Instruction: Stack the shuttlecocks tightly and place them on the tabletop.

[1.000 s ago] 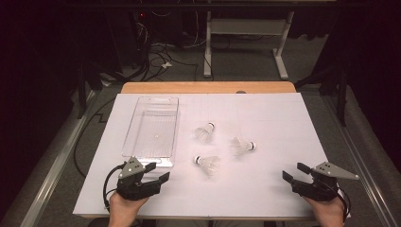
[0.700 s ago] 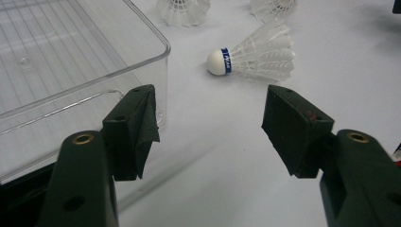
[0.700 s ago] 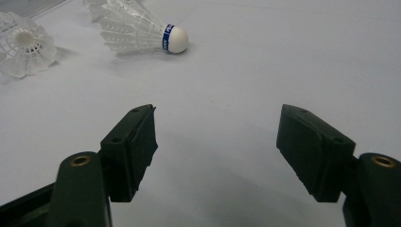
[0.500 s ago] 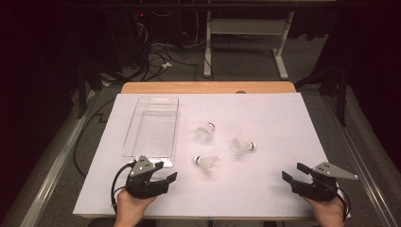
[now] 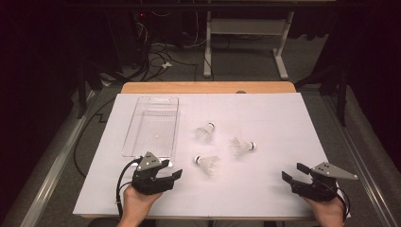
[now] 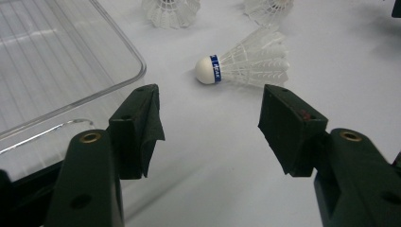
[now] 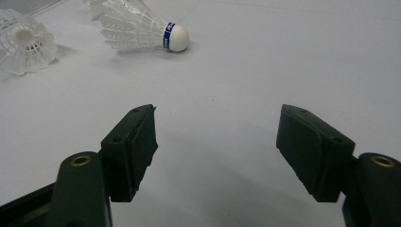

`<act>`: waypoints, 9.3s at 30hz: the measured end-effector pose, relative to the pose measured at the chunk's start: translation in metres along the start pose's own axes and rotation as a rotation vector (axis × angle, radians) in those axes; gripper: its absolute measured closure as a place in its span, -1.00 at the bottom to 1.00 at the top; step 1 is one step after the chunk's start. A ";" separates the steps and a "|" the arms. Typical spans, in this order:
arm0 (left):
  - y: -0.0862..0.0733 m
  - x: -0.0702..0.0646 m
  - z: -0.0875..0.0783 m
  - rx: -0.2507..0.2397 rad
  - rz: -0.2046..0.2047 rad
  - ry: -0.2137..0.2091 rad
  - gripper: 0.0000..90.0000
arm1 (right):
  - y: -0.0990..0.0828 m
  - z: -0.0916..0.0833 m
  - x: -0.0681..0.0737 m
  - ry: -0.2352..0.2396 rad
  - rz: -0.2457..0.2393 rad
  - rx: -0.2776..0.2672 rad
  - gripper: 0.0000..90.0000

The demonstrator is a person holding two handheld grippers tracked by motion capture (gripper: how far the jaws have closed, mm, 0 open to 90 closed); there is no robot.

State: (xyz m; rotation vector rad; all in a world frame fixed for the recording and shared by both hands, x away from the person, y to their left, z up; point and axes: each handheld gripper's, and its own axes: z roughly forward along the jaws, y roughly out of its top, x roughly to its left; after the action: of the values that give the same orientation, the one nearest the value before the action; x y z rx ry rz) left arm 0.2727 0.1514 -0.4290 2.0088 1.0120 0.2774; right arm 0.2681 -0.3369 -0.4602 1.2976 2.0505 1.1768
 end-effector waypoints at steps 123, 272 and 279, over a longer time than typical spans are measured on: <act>0.113 0.011 0.102 0.111 -0.050 0.024 -0.05 | 0.001 0.002 0.003 0.014 -0.024 0.006 -0.32; 0.134 0.045 0.117 0.284 -0.098 0.068 0.95 | 0.001 0.003 0.002 0.010 -0.005 0.009 -0.32; 0.135 0.045 0.117 0.278 -0.095 0.075 0.95 | 0.001 0.003 0.002 0.009 -0.006 0.007 -0.32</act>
State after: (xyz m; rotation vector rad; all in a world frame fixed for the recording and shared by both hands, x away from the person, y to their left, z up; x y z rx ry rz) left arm 0.4377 0.0736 -0.4043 2.2026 1.2463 0.1687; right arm 0.2699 -0.3336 -0.4604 1.2913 2.0651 1.1759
